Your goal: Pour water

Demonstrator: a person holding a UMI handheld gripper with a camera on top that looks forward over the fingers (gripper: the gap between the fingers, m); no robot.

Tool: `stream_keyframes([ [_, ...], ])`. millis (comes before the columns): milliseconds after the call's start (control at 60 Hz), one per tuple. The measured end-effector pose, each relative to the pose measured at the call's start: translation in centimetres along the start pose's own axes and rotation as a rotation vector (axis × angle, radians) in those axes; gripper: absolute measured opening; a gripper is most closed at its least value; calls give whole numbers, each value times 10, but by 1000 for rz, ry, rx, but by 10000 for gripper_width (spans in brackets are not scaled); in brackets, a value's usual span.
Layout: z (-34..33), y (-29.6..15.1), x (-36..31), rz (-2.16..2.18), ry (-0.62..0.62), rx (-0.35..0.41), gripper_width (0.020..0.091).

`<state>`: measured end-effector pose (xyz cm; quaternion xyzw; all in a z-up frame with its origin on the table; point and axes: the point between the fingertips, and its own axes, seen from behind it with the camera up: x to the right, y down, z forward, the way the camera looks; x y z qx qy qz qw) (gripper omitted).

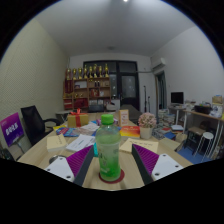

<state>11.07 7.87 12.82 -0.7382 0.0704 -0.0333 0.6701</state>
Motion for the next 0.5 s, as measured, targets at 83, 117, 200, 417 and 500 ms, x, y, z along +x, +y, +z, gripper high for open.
stream_keyframes([
  [83,-46,-5,-4,-25,10,12,837],
  [117,-60,-8,-1,-29,18,19,835],
  [200,-110,-13,-10,-37,29,30,836],
  [417,-224,-9,-37,-23,-15,63,832],
  [500,-260,-4,-46,-42,-34,64,844],
])
